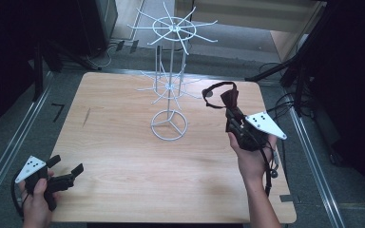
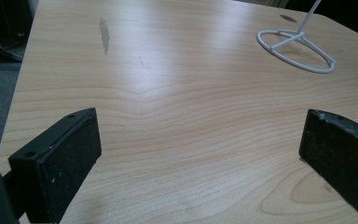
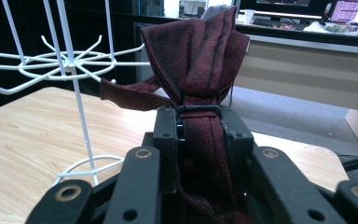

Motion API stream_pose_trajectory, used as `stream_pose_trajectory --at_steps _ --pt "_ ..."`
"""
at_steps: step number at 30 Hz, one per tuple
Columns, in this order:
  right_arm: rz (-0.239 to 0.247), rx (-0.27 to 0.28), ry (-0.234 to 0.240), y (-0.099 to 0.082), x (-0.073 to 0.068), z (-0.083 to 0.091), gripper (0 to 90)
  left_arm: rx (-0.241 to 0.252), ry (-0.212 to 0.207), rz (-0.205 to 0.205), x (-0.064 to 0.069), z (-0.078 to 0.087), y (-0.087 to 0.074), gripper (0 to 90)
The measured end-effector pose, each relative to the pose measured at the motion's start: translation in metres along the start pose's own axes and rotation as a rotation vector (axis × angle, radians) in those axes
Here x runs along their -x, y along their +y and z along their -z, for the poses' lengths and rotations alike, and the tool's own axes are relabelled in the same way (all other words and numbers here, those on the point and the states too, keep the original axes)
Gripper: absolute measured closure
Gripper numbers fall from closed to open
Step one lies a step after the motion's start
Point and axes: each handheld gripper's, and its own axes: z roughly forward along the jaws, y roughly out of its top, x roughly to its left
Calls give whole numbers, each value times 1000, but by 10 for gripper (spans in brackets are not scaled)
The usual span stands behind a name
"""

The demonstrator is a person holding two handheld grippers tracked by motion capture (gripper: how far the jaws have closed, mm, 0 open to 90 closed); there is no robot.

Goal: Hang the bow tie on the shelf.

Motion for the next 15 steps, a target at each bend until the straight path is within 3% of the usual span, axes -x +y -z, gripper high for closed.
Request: stream_pose_trajectory --at_steps 15 --pt "10 55 42 11 -12 5 732 1 -2 0 0 0 0 0"
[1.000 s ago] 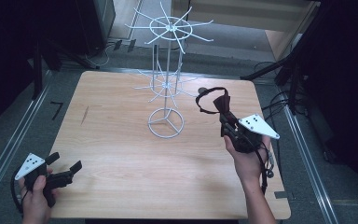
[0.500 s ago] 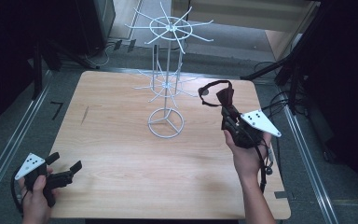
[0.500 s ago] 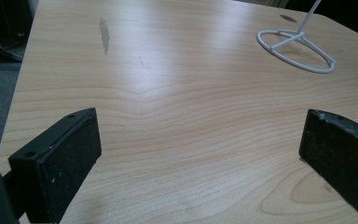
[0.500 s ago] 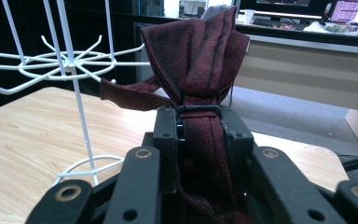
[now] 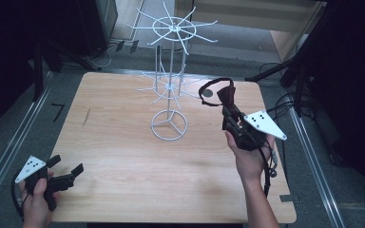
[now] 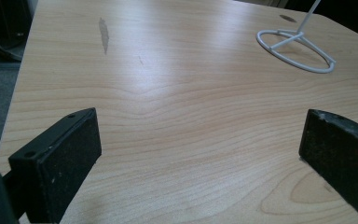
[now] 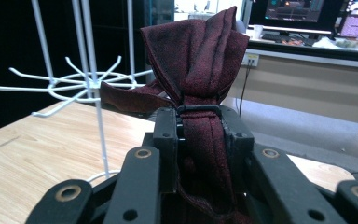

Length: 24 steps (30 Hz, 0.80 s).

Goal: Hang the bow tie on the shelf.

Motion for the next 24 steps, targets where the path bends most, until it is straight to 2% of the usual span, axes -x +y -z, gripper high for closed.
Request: stream_pose_trajectory --at_steps 3,13,24 --pt "2 9 14 1 -3 1 732 0 -2 0 0 0 0 0" --pt "3 -14 50 -4 -11 -4 732 1 -2 -1 0 0 0 0" --pt "-32 -63 81 -16 -12 -14 732 -2 -3 -1 0 0 0 0"
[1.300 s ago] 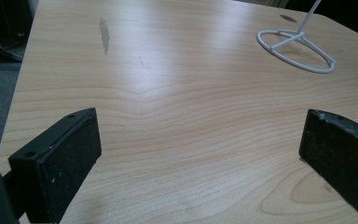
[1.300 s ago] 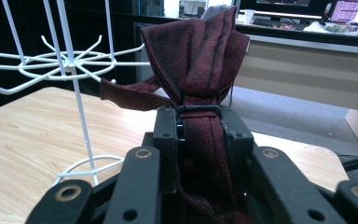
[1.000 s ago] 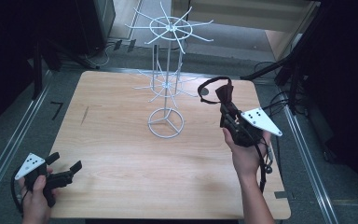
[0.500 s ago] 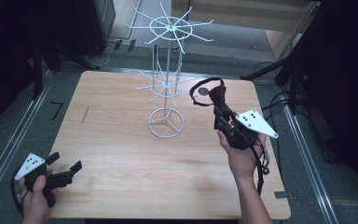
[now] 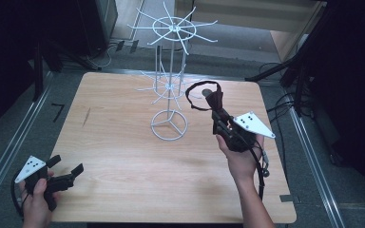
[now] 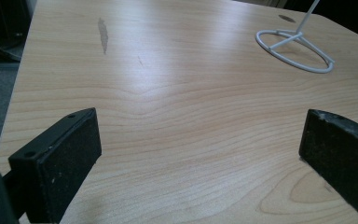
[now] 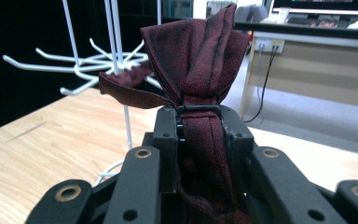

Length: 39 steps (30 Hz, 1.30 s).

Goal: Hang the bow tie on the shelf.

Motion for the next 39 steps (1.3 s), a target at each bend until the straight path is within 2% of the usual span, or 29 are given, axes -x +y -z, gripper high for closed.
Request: stream_pose_trajectory --at_steps 21,39 --pt "-50 -118 16 -30 7 -27 731 1 -3 -1 0 0 0 0" --pt "-47 -198 28 -51 4 -45 731 4 -3 4 0 0 0 0"
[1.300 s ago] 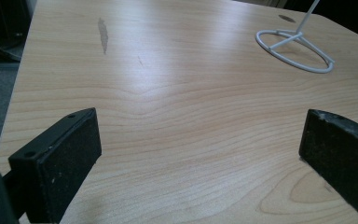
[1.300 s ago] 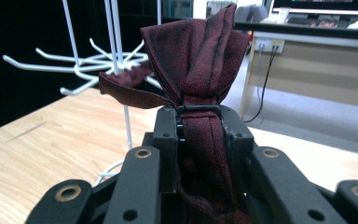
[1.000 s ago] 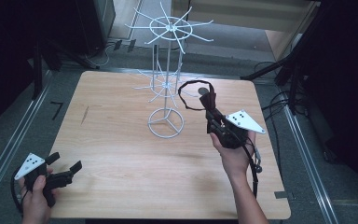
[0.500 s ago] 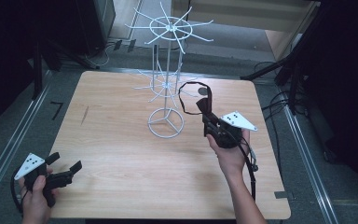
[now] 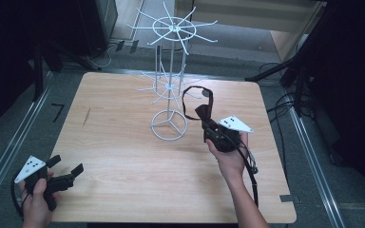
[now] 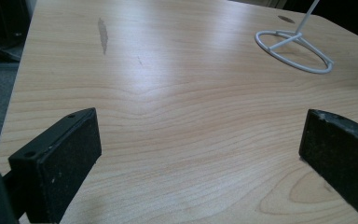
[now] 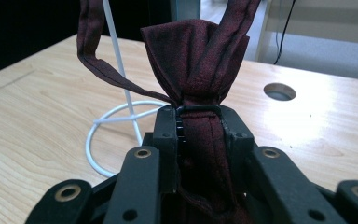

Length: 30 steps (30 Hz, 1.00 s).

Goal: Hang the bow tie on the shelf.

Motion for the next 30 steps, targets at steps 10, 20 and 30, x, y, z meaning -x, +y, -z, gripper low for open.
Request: stream_pose_trajectory --at_steps 10,20,30 --pt "6 -35 -1 -9 0 -11 731 -1 0 0 0 0 0 0" --pt "8 -65 2 -16 -1 -19 731 -5 2 -4 0 0 0 0" --pt "10 -86 8 -21 -2 -27 731 5 7 -7 1 1 -1 0"
